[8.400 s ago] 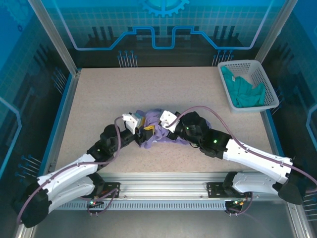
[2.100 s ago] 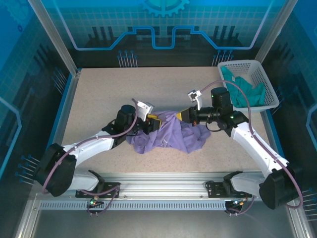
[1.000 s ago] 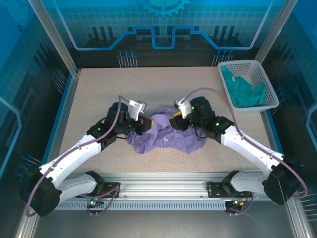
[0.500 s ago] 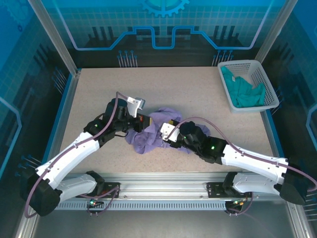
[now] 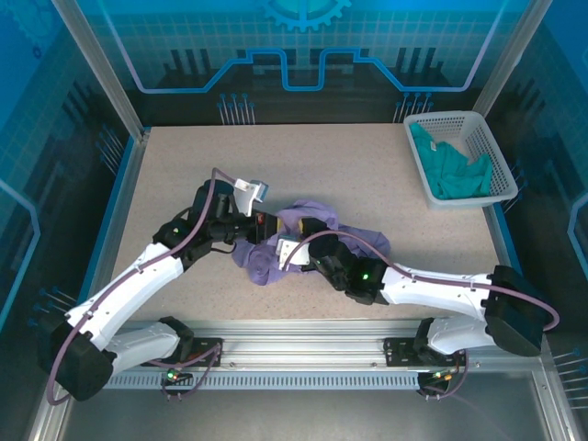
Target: Fold the inside-out t-shirt
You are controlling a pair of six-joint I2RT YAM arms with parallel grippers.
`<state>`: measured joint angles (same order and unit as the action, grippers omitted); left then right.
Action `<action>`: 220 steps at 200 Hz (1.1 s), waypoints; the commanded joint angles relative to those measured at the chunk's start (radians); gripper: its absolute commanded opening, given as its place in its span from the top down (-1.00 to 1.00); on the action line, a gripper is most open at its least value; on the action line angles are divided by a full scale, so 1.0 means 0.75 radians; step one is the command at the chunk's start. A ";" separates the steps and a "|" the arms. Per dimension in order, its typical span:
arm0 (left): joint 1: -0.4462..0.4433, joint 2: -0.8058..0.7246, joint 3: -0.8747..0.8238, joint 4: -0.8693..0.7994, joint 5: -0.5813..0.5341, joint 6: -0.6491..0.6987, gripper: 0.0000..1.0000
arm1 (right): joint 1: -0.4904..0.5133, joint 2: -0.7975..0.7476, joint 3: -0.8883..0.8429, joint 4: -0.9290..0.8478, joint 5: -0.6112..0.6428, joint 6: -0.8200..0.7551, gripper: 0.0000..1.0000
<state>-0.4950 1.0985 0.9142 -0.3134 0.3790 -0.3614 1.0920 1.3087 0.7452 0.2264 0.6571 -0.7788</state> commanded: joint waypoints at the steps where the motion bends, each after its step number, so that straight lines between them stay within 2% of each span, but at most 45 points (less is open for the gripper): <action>1: 0.033 0.004 0.031 0.000 0.109 -0.049 1.00 | 0.013 0.041 -0.033 0.220 0.068 -0.132 -0.03; 37: 0.080 0.005 0.015 0.042 0.189 -0.096 1.00 | 0.012 0.091 -0.075 0.349 0.057 -0.238 0.00; 95: 0.115 0.020 0.014 0.104 0.278 -0.150 1.00 | -0.022 0.139 -0.110 0.444 0.057 -0.257 -0.12; 116: 0.116 0.018 0.010 0.101 0.278 -0.150 1.00 | -0.033 0.161 -0.110 0.539 0.077 -0.271 -0.09; 137: 0.119 0.018 0.003 0.101 0.279 -0.150 1.00 | -0.032 0.170 -0.114 0.603 0.082 -0.287 0.10; 169: 0.134 0.020 -0.002 0.102 0.271 -0.151 1.00 | -0.030 0.144 -0.138 0.658 0.103 -0.296 0.78; 183: 0.136 0.032 0.002 0.090 0.243 -0.140 1.00 | -0.035 0.077 -0.143 0.574 0.081 -0.214 1.00; 220: 0.135 0.074 0.015 0.076 0.142 -0.112 1.00 | -0.157 -0.203 -0.143 0.154 -0.162 0.256 1.00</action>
<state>-0.4019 1.1297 0.9138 -0.2565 0.5289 -0.4652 1.0447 1.2949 0.6403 0.5095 0.6544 -0.8539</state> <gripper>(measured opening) 0.053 0.061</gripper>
